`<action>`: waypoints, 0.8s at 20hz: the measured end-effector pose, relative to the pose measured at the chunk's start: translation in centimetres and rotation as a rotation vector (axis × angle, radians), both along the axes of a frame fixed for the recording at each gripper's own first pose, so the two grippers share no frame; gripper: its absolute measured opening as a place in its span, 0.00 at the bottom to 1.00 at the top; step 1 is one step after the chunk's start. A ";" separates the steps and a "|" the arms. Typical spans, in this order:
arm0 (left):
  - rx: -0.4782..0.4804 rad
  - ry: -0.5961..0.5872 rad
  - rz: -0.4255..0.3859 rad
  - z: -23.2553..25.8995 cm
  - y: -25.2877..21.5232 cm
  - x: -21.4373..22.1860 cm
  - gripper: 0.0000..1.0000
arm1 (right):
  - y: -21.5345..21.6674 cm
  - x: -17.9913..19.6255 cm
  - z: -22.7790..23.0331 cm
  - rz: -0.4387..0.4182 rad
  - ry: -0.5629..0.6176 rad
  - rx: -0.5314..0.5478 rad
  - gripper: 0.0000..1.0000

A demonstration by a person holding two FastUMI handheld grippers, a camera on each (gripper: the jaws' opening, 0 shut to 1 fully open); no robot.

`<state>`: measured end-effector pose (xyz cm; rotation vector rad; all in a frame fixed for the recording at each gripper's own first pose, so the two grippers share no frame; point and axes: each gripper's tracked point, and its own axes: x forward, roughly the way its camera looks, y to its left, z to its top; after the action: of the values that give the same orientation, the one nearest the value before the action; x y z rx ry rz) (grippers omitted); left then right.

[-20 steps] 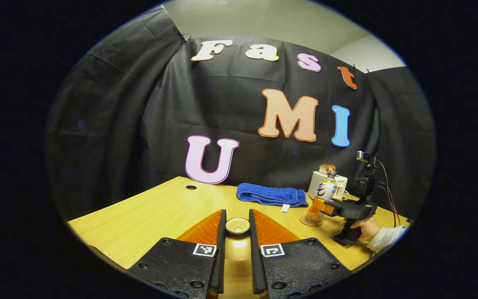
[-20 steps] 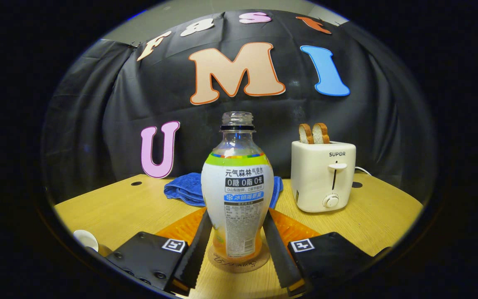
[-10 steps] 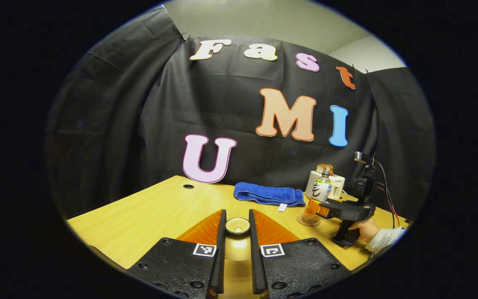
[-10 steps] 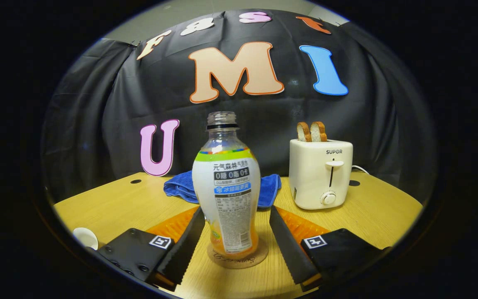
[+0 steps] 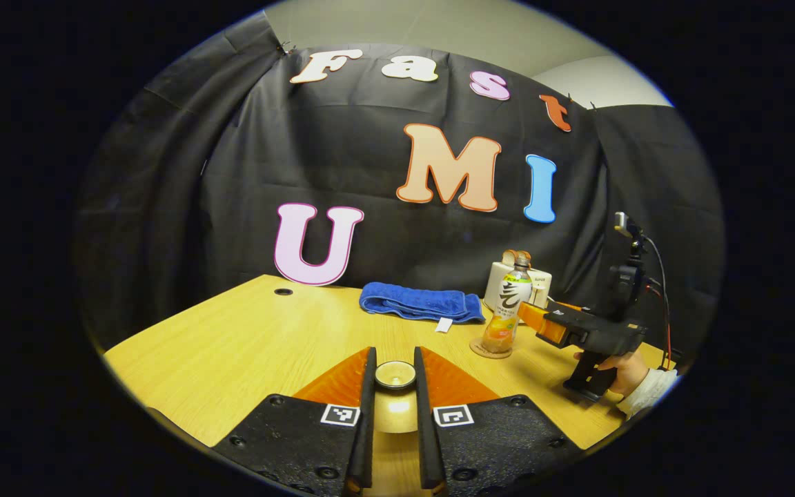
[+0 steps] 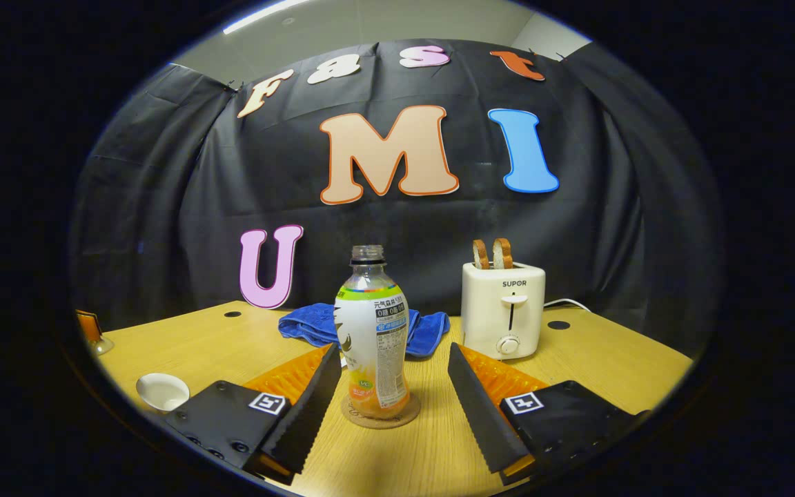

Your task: Open the teacup lid with one hand, grasp the water bottle and pour water into the teacup with the other hand; after pouring, place the water bottle on the coaster and then close the teacup lid.

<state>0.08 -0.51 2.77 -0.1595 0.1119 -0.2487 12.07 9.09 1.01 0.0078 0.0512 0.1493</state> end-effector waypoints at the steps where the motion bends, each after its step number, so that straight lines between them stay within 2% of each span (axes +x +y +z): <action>1: 0.001 0.005 -0.007 -0.3 -0.3 0.2 0.23 | -0.3 -0.6 0.1 -0.002 -0.003 -0.017 0.98; 3: 0.004 0.005 -0.027 -0.4 -1.0 0.5 0.24 | -1.0 -1.9 0.1 -0.012 -0.001 -0.059 0.99; 9: 0.052 0.023 -0.055 -1.2 -2.5 2.4 0.24 | -0.6 -6.1 -0.1 0.033 -0.012 -0.064 0.98; 12: 0.083 0.044 -0.080 -2.0 -4.0 3.3 0.24 | -0.9 -7.1 -1.1 0.035 -0.005 -0.114 0.97; 16: 0.132 0.075 -0.096 -3.7 -5.4 4.4 0.24 | -0.8 -8.2 -1.9 0.054 0.024 -0.094 0.96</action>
<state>4.45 -5.89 -0.91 -0.0316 0.2100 -0.3297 3.88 8.29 -0.86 -0.0861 0.0820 0.2011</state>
